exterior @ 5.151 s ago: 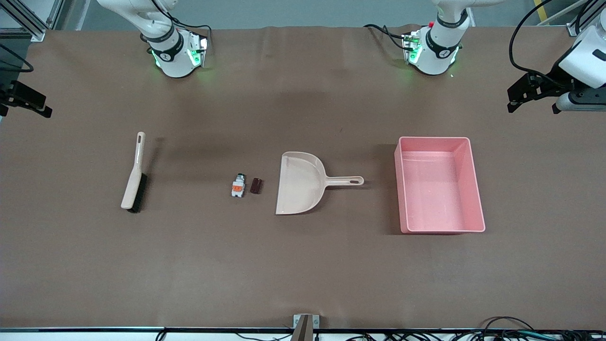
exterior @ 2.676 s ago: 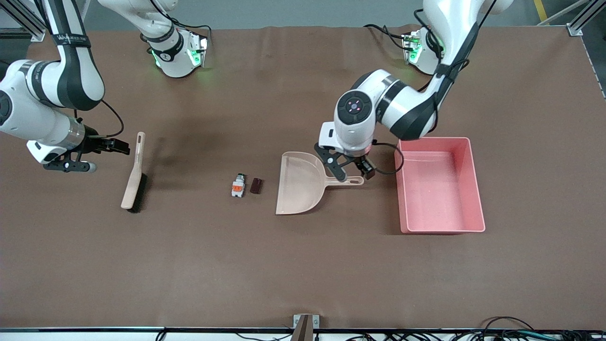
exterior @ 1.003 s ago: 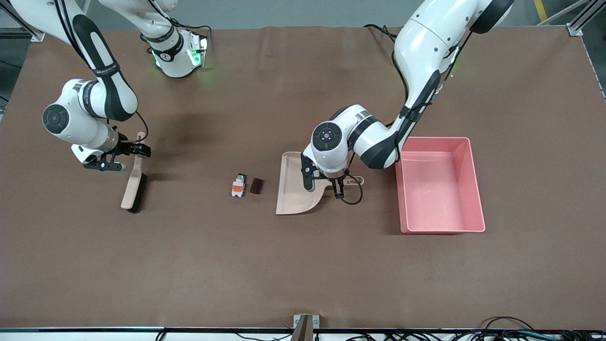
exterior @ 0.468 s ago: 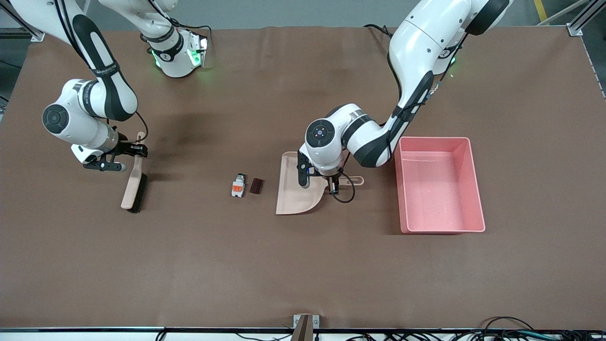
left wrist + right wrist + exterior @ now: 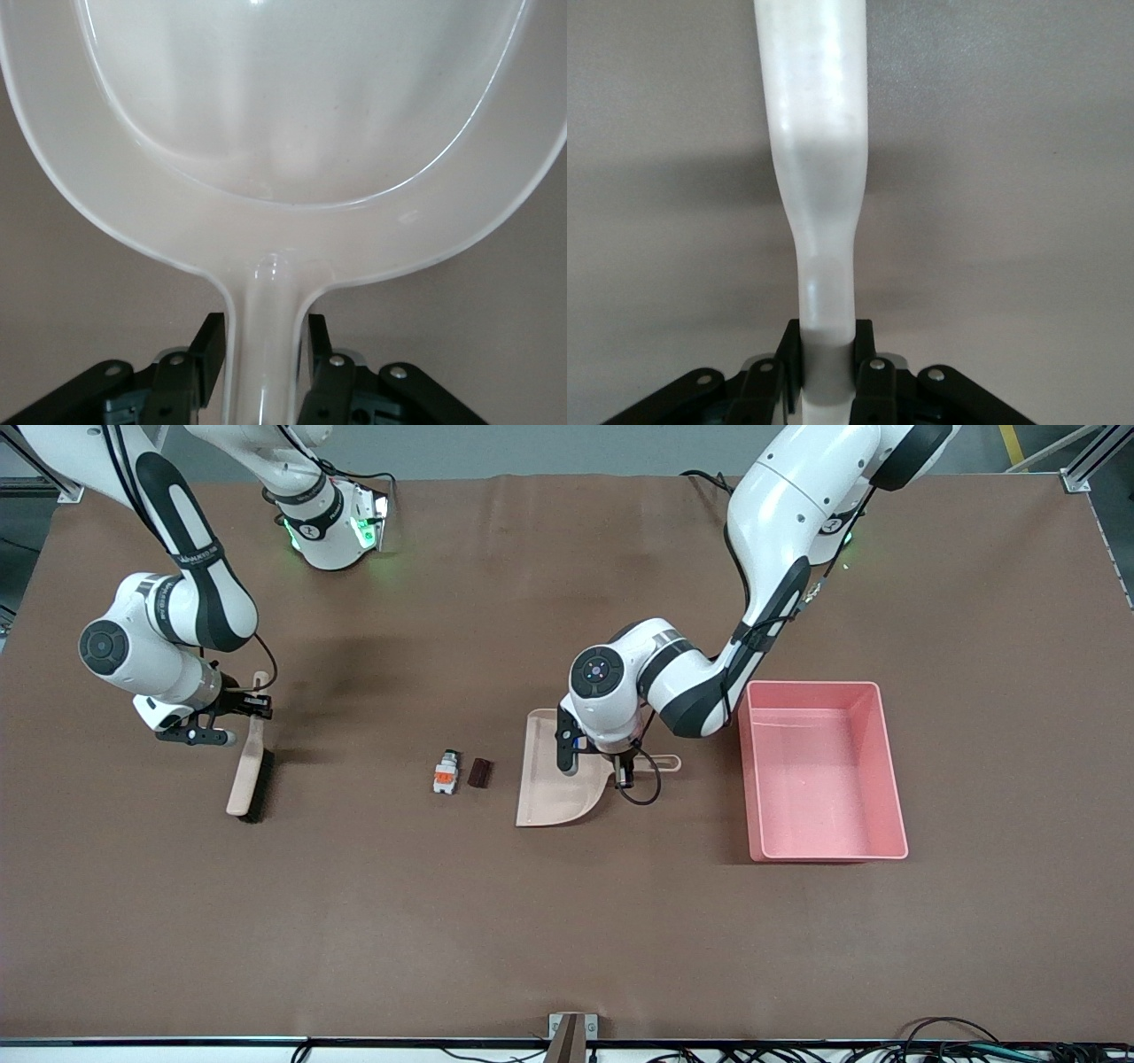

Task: Clean e-waste and dump in bin
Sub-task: 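Close the left gripper on the dustpan handle while the right gripper grasps the brush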

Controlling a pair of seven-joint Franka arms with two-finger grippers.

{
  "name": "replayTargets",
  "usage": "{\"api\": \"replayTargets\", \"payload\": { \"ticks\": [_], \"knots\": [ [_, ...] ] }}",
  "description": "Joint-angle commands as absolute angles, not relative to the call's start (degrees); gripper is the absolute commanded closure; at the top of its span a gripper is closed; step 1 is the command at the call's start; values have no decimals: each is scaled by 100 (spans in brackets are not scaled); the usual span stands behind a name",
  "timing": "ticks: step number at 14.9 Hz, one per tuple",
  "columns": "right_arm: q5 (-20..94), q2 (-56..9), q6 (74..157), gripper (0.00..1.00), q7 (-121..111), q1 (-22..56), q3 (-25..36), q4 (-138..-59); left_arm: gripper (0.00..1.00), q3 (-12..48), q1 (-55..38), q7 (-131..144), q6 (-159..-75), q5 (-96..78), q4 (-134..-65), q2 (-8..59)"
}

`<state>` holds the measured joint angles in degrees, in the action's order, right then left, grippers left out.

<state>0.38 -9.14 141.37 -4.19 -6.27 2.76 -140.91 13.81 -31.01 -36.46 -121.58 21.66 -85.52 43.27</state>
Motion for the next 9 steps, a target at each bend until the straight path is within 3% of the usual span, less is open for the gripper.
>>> {"api": "replayTargets", "payload": {
  "ticks": [1,9],
  "knots": [
    [123,-817,14159,96,-510,-703,202,-14159,58,1354,-3146,-3718,-12173,2276,-8420,4403],
    [132,-817,14159,100,-308,-308,176,-14159,62,1354,-3138,-3744,-12173,2268,-8420,4395]
  ]
}}
